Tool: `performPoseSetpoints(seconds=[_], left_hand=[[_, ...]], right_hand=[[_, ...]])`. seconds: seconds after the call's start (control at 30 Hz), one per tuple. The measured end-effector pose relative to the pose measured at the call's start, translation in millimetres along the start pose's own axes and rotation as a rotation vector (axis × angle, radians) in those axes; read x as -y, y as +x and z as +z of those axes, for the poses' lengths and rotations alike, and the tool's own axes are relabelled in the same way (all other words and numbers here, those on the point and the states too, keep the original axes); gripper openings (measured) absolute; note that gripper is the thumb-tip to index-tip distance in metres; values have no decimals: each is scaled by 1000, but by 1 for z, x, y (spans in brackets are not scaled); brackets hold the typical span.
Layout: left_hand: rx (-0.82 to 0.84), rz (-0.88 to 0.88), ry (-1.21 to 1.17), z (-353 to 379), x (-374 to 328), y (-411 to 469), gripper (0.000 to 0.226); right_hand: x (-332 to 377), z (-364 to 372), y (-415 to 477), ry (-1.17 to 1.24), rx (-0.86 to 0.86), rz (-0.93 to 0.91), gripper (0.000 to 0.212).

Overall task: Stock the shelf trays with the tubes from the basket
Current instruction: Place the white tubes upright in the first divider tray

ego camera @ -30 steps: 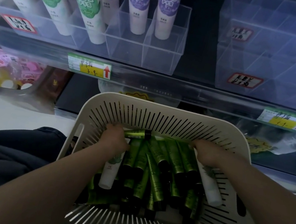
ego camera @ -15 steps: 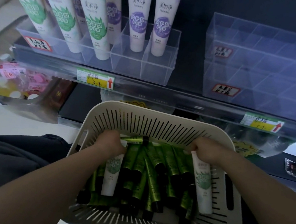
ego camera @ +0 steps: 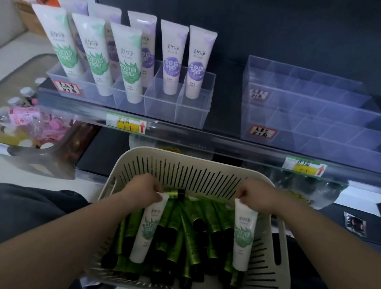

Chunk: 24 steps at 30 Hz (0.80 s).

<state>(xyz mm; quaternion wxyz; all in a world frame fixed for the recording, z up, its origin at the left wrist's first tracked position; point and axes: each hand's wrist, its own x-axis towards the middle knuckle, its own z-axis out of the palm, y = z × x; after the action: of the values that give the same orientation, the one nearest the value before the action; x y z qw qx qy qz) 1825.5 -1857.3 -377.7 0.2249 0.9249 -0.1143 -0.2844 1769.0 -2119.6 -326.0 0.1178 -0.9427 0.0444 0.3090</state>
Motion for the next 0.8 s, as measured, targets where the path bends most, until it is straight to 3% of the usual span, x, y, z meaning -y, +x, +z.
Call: performPoseSetpoints(seconds=[0.8], left_hand=[[-401, 385, 80, -137, -69, -81, 17]], right_hand=[[112, -100, -68, 253, -483, -285, 23]])
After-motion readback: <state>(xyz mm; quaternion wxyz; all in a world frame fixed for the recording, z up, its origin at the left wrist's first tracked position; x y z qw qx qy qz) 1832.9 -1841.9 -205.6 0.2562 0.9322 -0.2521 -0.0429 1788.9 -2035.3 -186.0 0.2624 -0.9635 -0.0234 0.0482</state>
